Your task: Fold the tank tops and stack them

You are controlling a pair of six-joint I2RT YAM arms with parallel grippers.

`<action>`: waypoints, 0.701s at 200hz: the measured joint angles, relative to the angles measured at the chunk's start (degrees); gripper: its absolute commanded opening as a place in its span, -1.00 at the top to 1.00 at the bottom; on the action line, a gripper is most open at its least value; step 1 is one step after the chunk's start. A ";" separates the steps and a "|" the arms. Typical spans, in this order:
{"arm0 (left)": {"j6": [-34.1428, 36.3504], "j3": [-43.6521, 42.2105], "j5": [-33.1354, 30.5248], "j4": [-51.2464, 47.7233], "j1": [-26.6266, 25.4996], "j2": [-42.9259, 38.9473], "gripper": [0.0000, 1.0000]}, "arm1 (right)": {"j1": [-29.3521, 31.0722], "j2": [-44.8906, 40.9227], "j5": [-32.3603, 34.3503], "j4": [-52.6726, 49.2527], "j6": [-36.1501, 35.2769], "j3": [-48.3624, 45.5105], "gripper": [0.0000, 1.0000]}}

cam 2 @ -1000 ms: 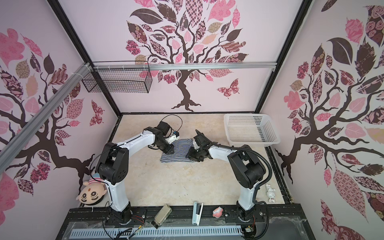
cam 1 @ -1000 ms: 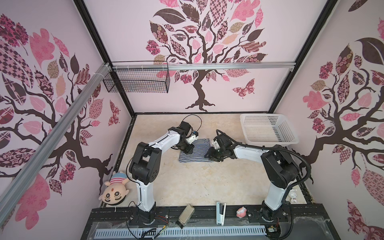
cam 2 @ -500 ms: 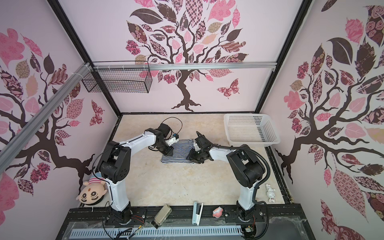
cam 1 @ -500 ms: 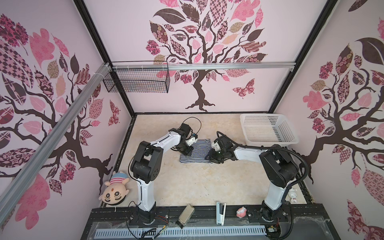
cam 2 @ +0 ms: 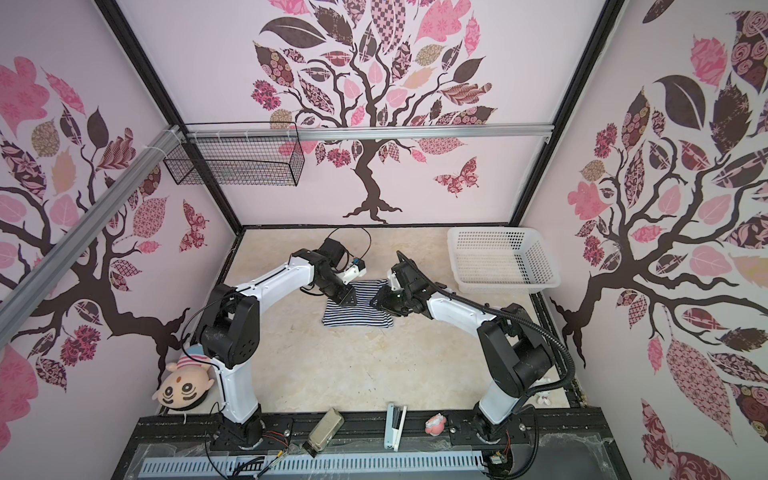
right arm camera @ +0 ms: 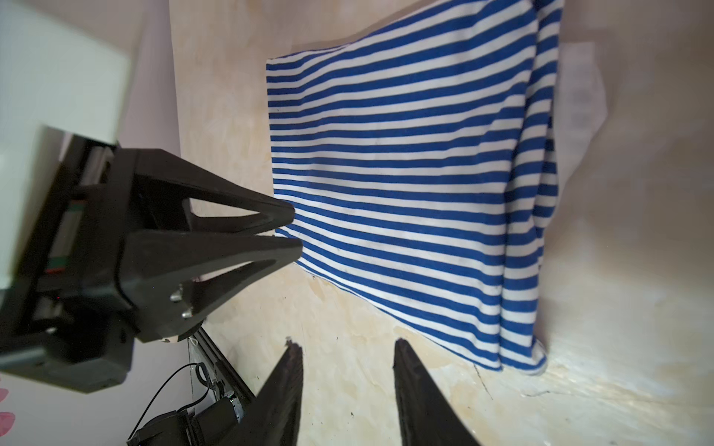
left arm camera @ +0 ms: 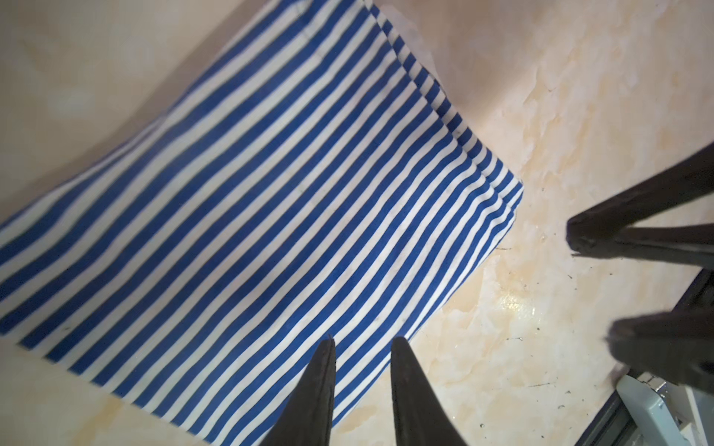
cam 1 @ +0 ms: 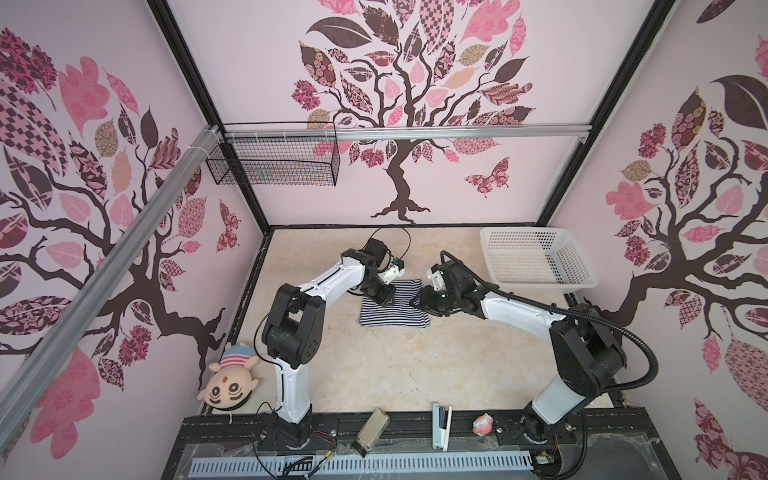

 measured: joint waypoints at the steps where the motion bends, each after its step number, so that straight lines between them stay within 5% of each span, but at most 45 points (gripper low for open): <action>1: 0.00 0.00 -0.02 0.00 -0.04 0.13 0.43 | 0.00 0.00 0.02 -0.04 0.00 0.00 0.16; 104: -0.04 -0.48 -3.80 -1.14 -0.72 5.31 0.45 | -0.09 0.00 2.12 -2.51 0.83 -0.02 0.16; 140: 0.04 0.63 -4.70 -2.75 3.54 5.66 0.45 | -0.09 0.00 2.14 -2.60 0.90 -0.02 0.16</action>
